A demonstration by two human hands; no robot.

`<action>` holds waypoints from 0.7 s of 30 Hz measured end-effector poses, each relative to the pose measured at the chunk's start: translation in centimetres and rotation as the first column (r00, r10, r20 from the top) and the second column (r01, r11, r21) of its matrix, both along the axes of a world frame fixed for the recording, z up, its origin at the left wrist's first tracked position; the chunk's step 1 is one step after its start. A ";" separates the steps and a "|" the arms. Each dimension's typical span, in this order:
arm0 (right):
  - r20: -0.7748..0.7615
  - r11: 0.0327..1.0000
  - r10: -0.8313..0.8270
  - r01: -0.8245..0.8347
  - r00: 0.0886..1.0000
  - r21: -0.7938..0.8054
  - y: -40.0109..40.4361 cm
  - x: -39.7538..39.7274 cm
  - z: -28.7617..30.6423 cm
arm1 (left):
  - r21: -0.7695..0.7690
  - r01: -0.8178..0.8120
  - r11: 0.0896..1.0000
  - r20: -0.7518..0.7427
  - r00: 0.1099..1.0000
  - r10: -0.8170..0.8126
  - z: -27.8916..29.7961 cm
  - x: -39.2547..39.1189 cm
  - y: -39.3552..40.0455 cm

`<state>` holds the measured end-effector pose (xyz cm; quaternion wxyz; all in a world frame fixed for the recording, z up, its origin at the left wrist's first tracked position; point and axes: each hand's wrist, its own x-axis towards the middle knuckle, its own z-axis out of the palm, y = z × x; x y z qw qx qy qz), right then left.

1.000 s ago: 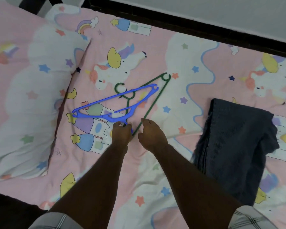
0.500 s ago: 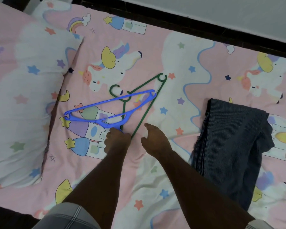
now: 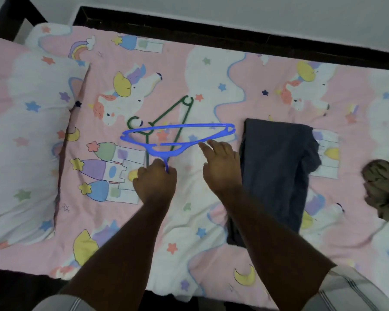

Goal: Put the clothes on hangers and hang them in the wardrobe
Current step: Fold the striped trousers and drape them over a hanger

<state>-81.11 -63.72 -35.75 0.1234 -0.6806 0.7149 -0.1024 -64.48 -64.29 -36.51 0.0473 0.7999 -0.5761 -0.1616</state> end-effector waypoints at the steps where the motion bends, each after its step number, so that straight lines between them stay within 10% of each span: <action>1: -0.047 1.000 0.006 -0.006 0.999 0.004 0.9 -1.5 0.6 | -0.043 0.073 0.996 0.015 0.997 -0.073 1.0 -1.3 0.5; 11: 0.174 0.983 -0.161 0.173 0.971 -0.058 12.3 -17.2 3.4 | -0.146 0.596 0.789 0.370 0.773 -0.516 8.6 -15.0 7.2; 21: 0.073 0.982 -0.170 0.163 0.983 0.092 19.7 -22.5 4.4 | -0.043 0.851 0.524 0.471 0.479 -0.740 10.8 -20.0 13.0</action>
